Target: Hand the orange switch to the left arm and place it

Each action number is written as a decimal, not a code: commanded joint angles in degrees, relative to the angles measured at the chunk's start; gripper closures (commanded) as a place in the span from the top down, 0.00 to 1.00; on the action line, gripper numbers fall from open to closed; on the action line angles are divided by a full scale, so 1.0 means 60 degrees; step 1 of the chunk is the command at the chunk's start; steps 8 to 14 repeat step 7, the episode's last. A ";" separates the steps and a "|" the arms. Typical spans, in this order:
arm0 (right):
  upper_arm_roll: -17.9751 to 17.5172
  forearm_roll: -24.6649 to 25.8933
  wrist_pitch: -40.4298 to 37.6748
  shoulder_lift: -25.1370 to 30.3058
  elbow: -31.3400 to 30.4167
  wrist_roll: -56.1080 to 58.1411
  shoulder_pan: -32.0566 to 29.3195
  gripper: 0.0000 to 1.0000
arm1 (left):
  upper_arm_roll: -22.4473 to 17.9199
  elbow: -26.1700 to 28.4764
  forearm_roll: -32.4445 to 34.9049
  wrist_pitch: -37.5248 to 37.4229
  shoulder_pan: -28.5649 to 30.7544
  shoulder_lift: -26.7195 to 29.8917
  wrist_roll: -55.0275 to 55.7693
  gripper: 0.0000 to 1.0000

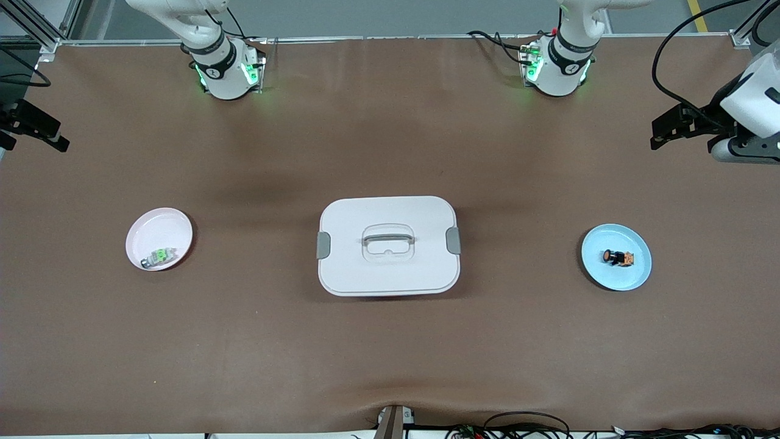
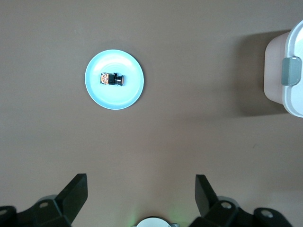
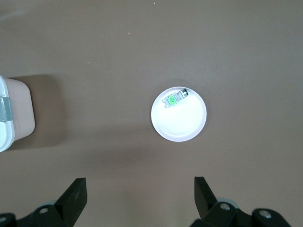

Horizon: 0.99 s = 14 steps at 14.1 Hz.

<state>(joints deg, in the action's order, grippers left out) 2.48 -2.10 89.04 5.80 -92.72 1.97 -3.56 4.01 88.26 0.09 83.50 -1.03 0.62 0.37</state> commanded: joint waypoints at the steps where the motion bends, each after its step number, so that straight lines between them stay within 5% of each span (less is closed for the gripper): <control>1: -0.0164 0.0115 -0.0104 -0.0074 0.0176 0.0053 -0.0198 1.00 | -0.0009 -0.0105 -0.0045 -0.0060 0.0069 0.0043 -0.0106 1.00; 14: -0.0164 0.0115 -0.0104 -0.0059 0.0176 0.0053 -0.0213 1.00 | -0.0009 -0.0370 -0.0001 -0.0074 0.0142 -0.0074 -0.0033 1.00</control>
